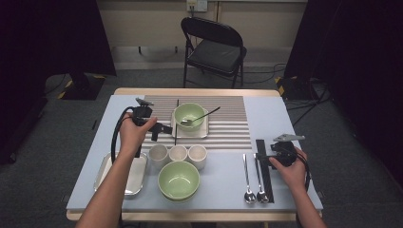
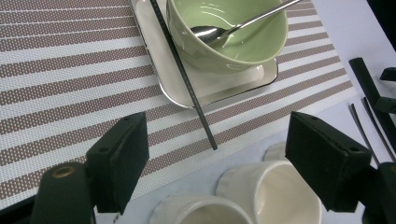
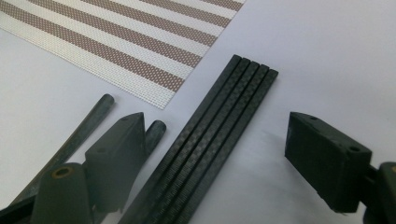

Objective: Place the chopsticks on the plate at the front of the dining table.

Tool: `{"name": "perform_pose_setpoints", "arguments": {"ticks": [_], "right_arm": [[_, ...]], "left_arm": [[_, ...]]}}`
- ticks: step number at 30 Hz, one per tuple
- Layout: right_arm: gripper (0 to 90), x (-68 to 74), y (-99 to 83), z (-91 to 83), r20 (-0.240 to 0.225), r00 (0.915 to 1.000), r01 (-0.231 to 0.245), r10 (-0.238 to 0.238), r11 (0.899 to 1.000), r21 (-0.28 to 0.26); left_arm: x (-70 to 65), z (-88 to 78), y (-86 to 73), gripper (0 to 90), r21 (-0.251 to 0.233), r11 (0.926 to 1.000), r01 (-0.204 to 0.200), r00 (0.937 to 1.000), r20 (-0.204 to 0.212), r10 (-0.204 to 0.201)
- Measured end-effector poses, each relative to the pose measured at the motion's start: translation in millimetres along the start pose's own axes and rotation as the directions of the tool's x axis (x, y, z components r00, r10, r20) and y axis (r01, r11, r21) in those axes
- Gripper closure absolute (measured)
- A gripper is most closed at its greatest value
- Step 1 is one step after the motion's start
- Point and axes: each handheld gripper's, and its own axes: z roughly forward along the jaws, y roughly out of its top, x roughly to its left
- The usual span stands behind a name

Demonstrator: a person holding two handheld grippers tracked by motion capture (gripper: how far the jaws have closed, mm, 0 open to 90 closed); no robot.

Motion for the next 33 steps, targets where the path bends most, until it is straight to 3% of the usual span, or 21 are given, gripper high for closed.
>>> {"name": "perform_pose_setpoints", "arguments": {"ticks": [12, 21, 33], "right_arm": [[24.6, -8.4, -3.3, -10.0, 0.017, 0.9959, -0.089, 0.088, 0.996, 0.024], [37.6, -11.2, -5.6, -13.6, 0.067, 0.9935, -0.094, 0.092, 0.995, 0.025], [40.7, -10.2, -5.6, -13.6, 0.080, 0.9922, -0.099, 0.096, 0.995, 0.031]], "left_arm": [[-4.1, -3.4, -2.6, 21.8, 0.007, 0.9999, -0.007, 0.9999, -0.010, 0.008], [-4.9, -2.8, -3.5, 22.0, 0.014, 0.9998, -0.016, 0.9997, -0.018, 0.016], [-4.3, -3.6, -3.6, 22.3, 0.016, 0.9998, -0.015, 0.9995, -0.027, 0.016]]}}
